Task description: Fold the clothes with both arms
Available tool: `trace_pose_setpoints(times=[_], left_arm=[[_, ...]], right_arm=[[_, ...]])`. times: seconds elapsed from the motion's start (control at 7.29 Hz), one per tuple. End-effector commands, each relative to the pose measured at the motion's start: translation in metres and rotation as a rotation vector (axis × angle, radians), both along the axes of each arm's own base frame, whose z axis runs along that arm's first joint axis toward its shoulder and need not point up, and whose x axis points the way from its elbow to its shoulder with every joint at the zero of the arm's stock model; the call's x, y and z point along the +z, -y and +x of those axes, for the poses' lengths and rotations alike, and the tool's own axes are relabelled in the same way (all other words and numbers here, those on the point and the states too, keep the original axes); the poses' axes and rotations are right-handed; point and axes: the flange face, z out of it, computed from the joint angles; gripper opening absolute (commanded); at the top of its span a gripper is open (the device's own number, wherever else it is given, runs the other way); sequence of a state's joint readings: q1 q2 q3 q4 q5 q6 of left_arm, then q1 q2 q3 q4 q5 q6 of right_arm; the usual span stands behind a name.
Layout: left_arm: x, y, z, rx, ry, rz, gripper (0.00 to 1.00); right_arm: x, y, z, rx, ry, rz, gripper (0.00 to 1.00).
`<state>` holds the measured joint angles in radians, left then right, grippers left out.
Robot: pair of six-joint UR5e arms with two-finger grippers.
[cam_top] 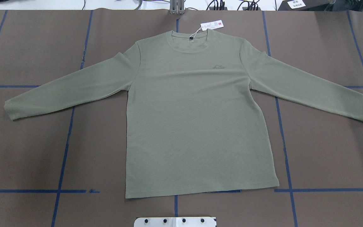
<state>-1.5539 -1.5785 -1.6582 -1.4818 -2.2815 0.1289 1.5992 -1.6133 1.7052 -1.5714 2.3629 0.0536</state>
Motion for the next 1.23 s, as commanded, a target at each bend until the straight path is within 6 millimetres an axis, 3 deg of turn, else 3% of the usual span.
trace_pose_setpoints(times=[0.0,0.14,0.41,0.55,0.69,0.82,1.1], left_arm=[[-0.002,0.001,0.0,0.0,0.0,0.003,1.0],[-0.029,0.003,0.0,-0.002,-0.001,0.057,1.0],[-0.033,0.013,0.001,-0.002,-0.006,0.11,1.0],[-0.043,0.028,0.007,0.007,-0.014,0.216,1.0],[-0.027,0.029,0.008,0.014,-0.021,0.22,1.0],[-0.018,0.031,0.012,0.02,-0.046,0.257,1.0],[-0.03,0.036,0.013,0.024,-0.06,0.337,1.0]], right_arm=[[0.007,-0.009,0.002,0.004,-0.018,-0.018,1.0],[0.009,-0.01,0.002,0.005,-0.014,-0.024,1.0],[0.012,-0.008,-0.002,-0.009,-0.016,-0.015,1.0],[0.0,0.002,-0.005,-0.01,-0.019,0.002,1.0],[0.018,0.007,-0.027,-0.052,-0.011,-0.034,1.0],[0.016,0.013,-0.032,-0.053,-0.006,0.043,1.0],[0.042,0.026,-0.063,-0.037,0.009,0.107,1.0]])
